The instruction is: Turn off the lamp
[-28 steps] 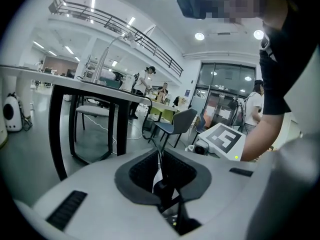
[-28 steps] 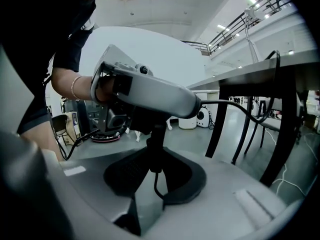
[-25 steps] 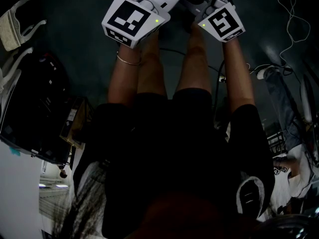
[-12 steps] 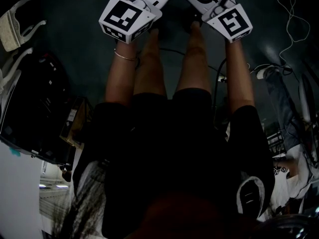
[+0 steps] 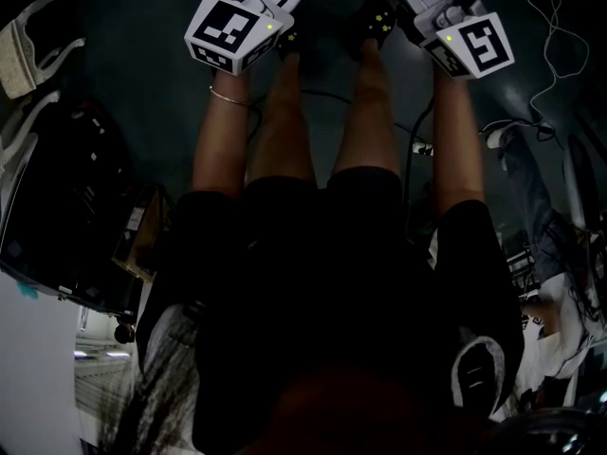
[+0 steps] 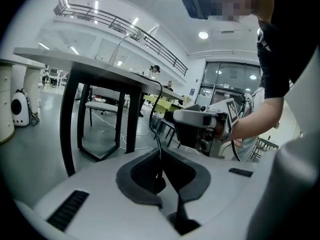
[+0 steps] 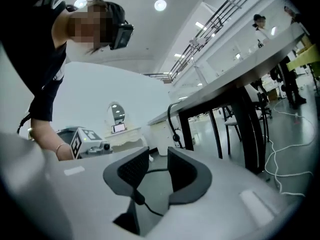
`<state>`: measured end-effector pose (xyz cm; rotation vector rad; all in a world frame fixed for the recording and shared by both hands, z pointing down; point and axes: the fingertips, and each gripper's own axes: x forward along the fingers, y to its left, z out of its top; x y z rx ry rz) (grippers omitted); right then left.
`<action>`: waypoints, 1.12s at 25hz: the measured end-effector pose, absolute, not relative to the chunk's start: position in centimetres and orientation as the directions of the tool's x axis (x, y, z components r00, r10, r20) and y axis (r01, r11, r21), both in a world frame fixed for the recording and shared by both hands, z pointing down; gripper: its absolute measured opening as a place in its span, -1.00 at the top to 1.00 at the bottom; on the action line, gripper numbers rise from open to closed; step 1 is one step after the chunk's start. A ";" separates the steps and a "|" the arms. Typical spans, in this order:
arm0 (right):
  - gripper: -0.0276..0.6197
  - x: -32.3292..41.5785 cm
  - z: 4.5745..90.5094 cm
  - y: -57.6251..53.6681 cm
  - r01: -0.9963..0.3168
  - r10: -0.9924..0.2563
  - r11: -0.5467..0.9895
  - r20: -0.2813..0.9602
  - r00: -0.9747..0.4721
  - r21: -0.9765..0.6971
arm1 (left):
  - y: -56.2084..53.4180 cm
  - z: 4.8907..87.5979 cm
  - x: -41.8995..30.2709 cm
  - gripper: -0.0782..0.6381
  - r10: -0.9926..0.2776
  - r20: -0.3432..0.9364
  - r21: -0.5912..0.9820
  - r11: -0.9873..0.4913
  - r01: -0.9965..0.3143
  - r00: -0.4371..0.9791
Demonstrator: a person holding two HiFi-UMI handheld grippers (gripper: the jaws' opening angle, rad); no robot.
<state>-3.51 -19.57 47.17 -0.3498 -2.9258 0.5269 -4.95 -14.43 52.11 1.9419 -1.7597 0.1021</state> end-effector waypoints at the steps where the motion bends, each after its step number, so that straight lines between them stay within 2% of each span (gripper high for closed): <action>1: 0.64 -3.7 46.8 -20.1 0.185 0.231 0.911 0.084 -0.969 -0.370 | -14.4 52.3 -5.0 0.72 -0.908 0.389 0.320 -0.022 -0.947 0.152; 10: 0.64 -5.7 45.9 -22.1 0.104 0.139 0.934 0.081 -0.987 -0.343 | -14.5 54.0 -4.2 0.72 -0.912 0.367 0.333 -0.053 -0.941 0.181; 26: 0.64 -8.2 43.6 -20.3 0.193 0.206 0.949 0.031 -0.978 -0.248 | -14.2 57.2 -4.0 0.72 -0.893 0.408 0.348 -0.040 -0.937 0.189; 28: 0.70 -8.3 43.3 -20.1 0.202 0.213 0.947 0.017 -0.977 -0.250 | -14.3 57.2 -4.0 0.72 -0.892 0.412 0.349 -0.036 -0.937 0.187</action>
